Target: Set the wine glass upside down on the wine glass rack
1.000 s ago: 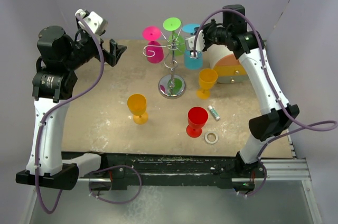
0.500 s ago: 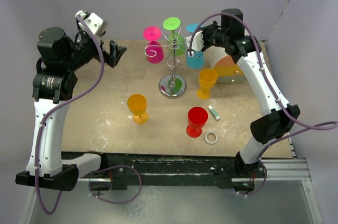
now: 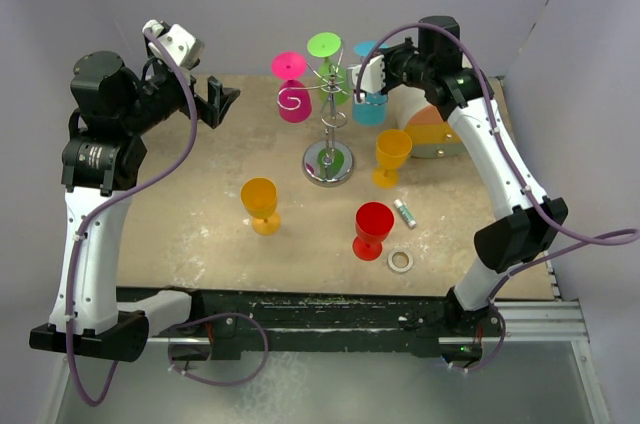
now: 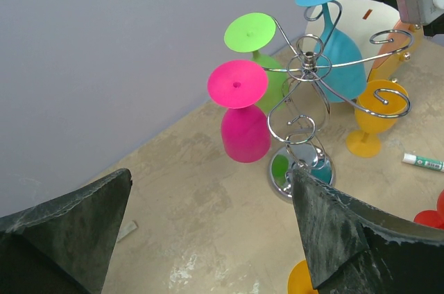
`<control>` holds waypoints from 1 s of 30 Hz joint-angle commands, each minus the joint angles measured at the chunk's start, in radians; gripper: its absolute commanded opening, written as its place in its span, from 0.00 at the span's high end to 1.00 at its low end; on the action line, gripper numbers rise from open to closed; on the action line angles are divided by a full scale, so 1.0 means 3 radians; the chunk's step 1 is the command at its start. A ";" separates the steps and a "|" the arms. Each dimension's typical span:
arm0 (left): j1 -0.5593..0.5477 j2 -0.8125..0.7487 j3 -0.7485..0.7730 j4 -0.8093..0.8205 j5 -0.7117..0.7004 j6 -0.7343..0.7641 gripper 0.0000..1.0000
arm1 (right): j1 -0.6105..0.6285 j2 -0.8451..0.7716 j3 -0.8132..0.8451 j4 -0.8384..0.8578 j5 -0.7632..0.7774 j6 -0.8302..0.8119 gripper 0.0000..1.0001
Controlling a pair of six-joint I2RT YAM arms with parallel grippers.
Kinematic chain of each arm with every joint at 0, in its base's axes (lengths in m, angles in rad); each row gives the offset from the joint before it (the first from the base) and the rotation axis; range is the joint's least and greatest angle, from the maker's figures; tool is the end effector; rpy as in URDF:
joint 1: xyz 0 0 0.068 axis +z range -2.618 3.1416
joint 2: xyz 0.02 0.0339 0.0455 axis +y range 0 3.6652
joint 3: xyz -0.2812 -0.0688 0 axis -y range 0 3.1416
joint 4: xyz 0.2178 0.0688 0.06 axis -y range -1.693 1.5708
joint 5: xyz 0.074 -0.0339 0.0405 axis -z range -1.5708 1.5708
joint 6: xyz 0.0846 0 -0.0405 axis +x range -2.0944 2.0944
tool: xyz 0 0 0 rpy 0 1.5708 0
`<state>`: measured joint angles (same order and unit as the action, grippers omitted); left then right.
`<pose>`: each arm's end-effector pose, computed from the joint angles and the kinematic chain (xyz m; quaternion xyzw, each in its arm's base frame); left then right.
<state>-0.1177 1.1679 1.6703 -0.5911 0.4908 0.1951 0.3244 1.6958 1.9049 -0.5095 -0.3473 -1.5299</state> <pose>0.2136 -0.0654 0.5165 0.2735 0.6814 -0.1538 0.6613 0.3722 0.1555 0.4510 -0.6957 0.3938 -0.2167 0.5603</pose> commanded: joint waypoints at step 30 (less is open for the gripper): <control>0.0034 -0.0025 -0.0022 0.0129 0.0087 0.0075 0.01 | -0.0059 0.0018 0.0022 0.0382 0.0307 0.0176 0.99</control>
<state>-0.1177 1.1679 1.6577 -0.5922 0.4946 0.2028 0.3069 1.6966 1.8900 -0.4377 -0.2771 -1.4940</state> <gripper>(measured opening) 0.993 0.011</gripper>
